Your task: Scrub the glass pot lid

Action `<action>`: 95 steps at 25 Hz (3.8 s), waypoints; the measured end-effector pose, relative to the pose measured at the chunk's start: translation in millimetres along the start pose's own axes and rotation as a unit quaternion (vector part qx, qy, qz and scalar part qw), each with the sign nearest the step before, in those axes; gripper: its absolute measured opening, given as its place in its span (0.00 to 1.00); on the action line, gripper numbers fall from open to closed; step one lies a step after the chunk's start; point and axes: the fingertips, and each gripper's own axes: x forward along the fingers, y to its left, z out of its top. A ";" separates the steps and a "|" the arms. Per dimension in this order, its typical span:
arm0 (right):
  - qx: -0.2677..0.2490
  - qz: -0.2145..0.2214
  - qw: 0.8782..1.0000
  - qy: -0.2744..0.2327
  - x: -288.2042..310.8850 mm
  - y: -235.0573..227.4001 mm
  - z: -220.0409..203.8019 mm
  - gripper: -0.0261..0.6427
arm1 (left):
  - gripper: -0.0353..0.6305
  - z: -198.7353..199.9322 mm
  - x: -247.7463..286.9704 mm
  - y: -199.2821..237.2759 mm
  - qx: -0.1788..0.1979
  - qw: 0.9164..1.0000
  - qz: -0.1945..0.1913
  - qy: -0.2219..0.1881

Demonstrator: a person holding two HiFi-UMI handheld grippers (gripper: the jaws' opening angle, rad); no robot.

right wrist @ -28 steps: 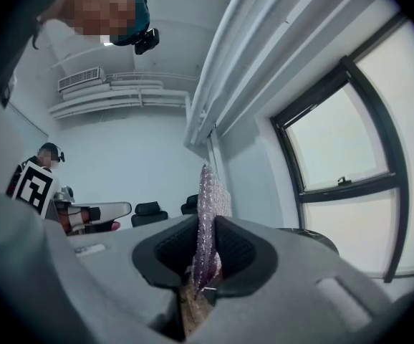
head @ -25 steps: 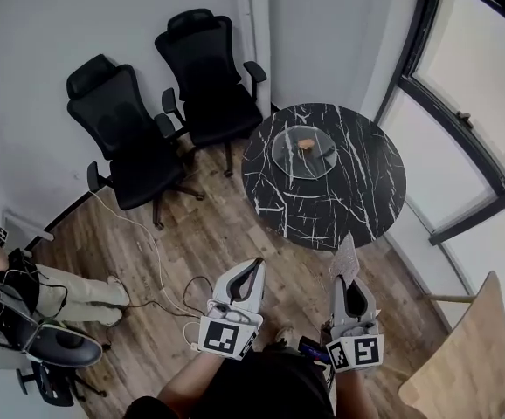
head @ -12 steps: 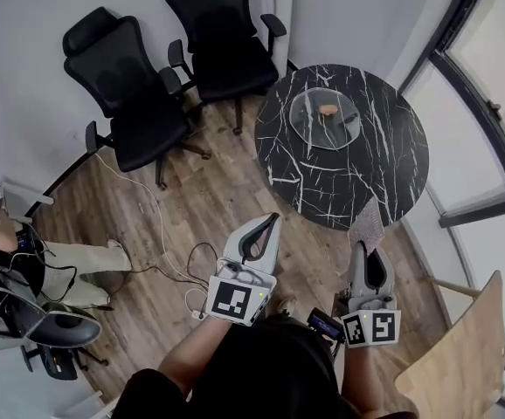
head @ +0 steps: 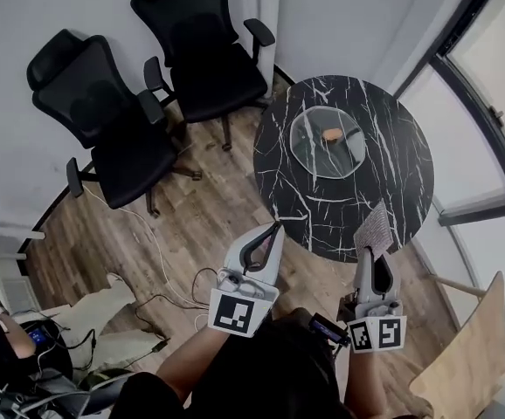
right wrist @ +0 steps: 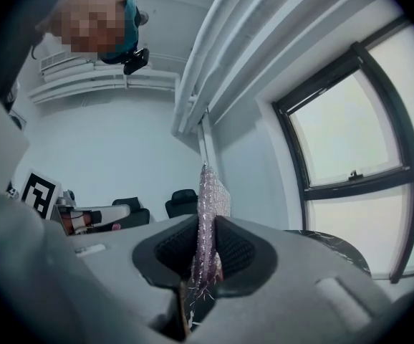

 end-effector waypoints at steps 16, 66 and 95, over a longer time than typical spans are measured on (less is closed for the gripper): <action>-0.007 0.006 1.000 0.030 130.5 -65.7 -9.0 0.13 | 0.06 -24.8 128.9 43.3 -0.031 0.999 0.007 0.027; -0.324 0.210 0.883 0.268 452.3 -248.9 -243.8 0.13 | 0.06 -151.3 380.0 127.8 -0.058 0.993 0.036 0.092; -0.462 0.318 0.726 0.397 461.5 -247.4 -340.1 0.13 | 0.06 -149.7 360.9 134.0 -0.067 0.993 0.044 0.085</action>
